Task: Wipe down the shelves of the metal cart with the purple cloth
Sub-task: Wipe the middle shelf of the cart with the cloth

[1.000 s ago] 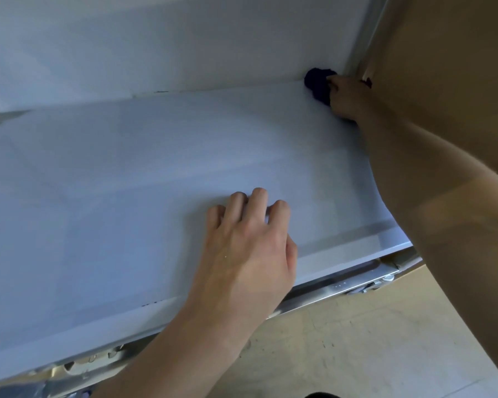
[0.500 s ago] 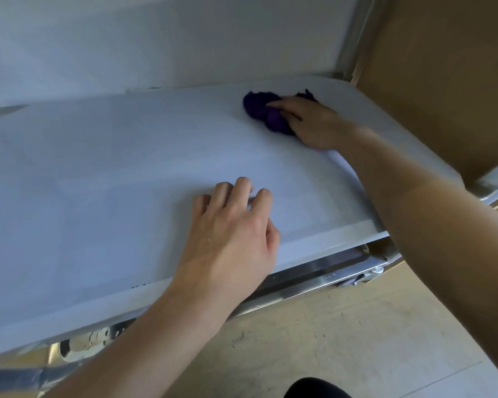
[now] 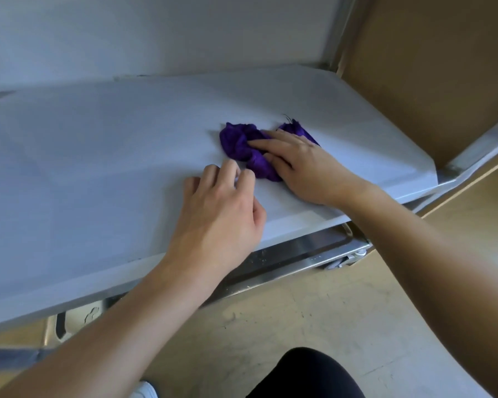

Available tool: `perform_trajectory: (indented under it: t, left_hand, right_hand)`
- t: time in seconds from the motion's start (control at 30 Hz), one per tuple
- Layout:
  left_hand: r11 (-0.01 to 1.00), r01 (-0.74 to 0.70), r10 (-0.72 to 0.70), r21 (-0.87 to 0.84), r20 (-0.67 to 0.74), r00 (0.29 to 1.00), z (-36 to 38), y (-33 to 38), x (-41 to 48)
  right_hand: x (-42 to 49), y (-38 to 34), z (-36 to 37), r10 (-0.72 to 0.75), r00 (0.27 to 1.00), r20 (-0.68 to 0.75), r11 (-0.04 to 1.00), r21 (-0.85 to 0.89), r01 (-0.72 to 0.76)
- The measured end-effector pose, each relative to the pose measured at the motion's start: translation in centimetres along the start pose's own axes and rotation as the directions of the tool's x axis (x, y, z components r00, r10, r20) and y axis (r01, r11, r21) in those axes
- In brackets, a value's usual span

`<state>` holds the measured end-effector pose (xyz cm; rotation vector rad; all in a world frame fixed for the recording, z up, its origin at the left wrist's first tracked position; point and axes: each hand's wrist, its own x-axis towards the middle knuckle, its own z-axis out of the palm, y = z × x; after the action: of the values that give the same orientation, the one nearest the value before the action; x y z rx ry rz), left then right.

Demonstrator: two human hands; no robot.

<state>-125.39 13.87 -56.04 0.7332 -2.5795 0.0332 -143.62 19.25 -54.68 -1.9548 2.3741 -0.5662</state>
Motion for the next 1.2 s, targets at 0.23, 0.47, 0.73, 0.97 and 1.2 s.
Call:
perform_trajectory:
  t: [0.23, 0.47, 0.73, 0.97, 1.2]
  left_hand:
    - [0.997, -0.044, 0.042, 0.059, 0.025, 0.999, -0.4, 0.0, 0.3]
    - [0.99, -0.118, 0.121, -0.083, 0.036, 0.992, -0.4, 2.3, 1.5]
    - [0.982, -0.151, 0.149, -0.111, -0.027, 0.988, 0.6, 2.8, 1.6]
    - [0.984, -0.157, 0.155, -0.083, -0.034, 0.987, 0.9, 2.9, 1.5]
    - [0.986, -0.157, 0.155, -0.06, -0.031, 0.987, 0.7, 3.1, 1.3]
  right_hand:
    - [0.3, 0.2, 0.8, 0.056, 0.997, -0.057, 0.998, 0.028, -0.054]
    - [0.0, 0.3, -0.2, 0.071, 0.997, -0.016, 0.996, 0.057, -0.07]
    - [-3.8, 5.9, -4.1, 0.287, 0.958, -0.009, 0.958, -0.017, -0.287]
    - [-6.3, 11.1, -6.4, 0.504, 0.86, -0.083, 0.86, -0.051, -0.508]
    - [-6.3, 2.7, -2.2, 0.347, 0.922, -0.172, 0.933, -0.035, -0.358]
